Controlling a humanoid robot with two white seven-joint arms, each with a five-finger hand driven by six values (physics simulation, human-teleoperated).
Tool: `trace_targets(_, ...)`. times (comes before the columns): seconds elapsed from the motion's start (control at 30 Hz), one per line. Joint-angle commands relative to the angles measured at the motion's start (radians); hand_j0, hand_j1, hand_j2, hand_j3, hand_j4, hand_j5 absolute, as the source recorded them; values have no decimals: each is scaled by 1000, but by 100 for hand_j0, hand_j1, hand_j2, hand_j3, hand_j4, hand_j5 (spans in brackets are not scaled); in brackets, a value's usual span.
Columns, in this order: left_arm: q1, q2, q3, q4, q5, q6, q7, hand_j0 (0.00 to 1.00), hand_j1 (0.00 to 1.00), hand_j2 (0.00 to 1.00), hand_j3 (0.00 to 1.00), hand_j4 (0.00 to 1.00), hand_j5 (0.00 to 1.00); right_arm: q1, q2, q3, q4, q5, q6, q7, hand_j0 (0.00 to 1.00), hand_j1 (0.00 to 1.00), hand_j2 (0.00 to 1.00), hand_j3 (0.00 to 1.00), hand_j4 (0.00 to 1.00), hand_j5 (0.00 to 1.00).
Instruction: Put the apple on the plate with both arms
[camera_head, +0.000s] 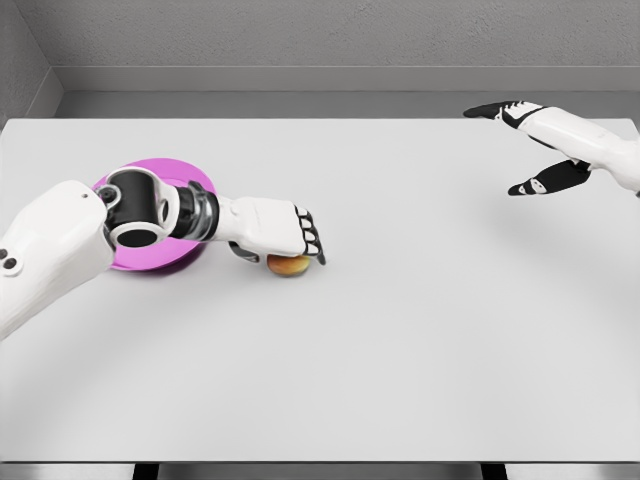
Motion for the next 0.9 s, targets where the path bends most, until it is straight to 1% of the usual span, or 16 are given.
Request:
trace_targets(0.0, 0, -1, -1, -1, 3, 2, 0, 73, 73, 73, 73, 73, 73, 0, -1, 0, -2, -8, 3, 0, 100, 100, 100, 100, 100, 100)
trace_targets(0.03, 0, 1, -1, -1, 3, 2, 0, 70, 70, 70, 70, 70, 70, 0, -1, 0, -2, -8, 3, 0, 100, 100, 100, 100, 100, 100)
trace_targets(0.1, -2, 1, 0, -1, 3, 2, 0, 52, 52, 52, 52, 52, 52, 0, -1, 0, -2, -9, 3, 0, 100, 100, 100, 100, 100, 100)
trace_targets(0.17, -3, 1, 0, -1, 3, 2, -1, 46, 46, 46, 46, 46, 46, 0, -1, 0, -2, -8, 3, 0, 100, 100, 100, 100, 100, 100)
trace_targets(0.2, -3, 1, 0, -1, 5, 2, -26, 41, 41, 41, 41, 41, 41, 0, -3, 2, -2, -8, 3, 0, 100, 100, 100, 100, 100, 100)
trace_targets(0.23, -3, -1, 0, -1, 8, 2, -26, 37, 37, 37, 37, 37, 37, 0, -6, 0, -2, -9, 3, 0, 100, 100, 100, 100, 100, 100)
trace_targets(0.4, -11, 4, 6, -11, 28, 2, -26, 33, 33, 33, 33, 33, 33, 0, -6, 0, 0, -9, 3, 0, 100, 100, 100, 100, 100, 100)
trace_targets(0.47, -40, 19, 9, -24, 86, 2, -26, 33, 33, 33, 33, 33, 33, 0, -6, 0, 0, -9, 3, 0, 100, 100, 100, 100, 100, 100)
trace_targets(0.53, -61, 79, 26, -33, 169, 2, -26, 33, 33, 33, 33, 33, 33, 0, -6, 2, 0, -9, 3, 0, 100, 100, 100, 100, 100, 100)
trace_targets(0.6, -61, 175, 115, -51, 240, 2, -26, 33, 33, 33, 33, 33, 33, 0, -4, 0, 0, -9, 3, 0, 100, 100, 100, 100, 100, 100)
trace_targets(0.63, -61, 251, 153, -88, 273, 2, -26, 33, 33, 33, 33, 33, 33, 0, -6, 0, 0, -9, 3, 0, 100, 100, 100, 100, 100, 100)
trace_targets(0.67, -58, 300, 178, -108, 281, 2, -26, 33, 33, 33, 33, 33, 33, 0, -4, 0, 0, -9, 3, 0, 100, 100, 100, 100, 100, 100)
trace_targets(0.7, -55, 335, 193, -108, 281, 2, -26, 33, 33, 33, 33, 33, 33, 0, -4, 0, 0, -9, 3, 0, 100, 100, 100, 100, 100, 100)
trace_targets(0.77, -57, 393, 195, -108, 283, 2, -26, 33, 33, 33, 33, 33, 33, -2, -6, 0, 0, -9, 3, 0, 100, 100, 100, 100, 100, 100)
trace_targets(0.8, -55, 418, 197, -107, 281, 2, -26, 33, 33, 33, 33, 33, 33, -2, -6, 0, 0, -9, 3, 0, 100, 100, 100, 100, 100, 100)
trace_targets(0.87, -49, 435, 195, -97, 278, 2, -26, 33, 33, 33, 33, 33, 33, -2, -4, 0, 0, -9, 3, 0, 100, 100, 100, 100, 100, 100)
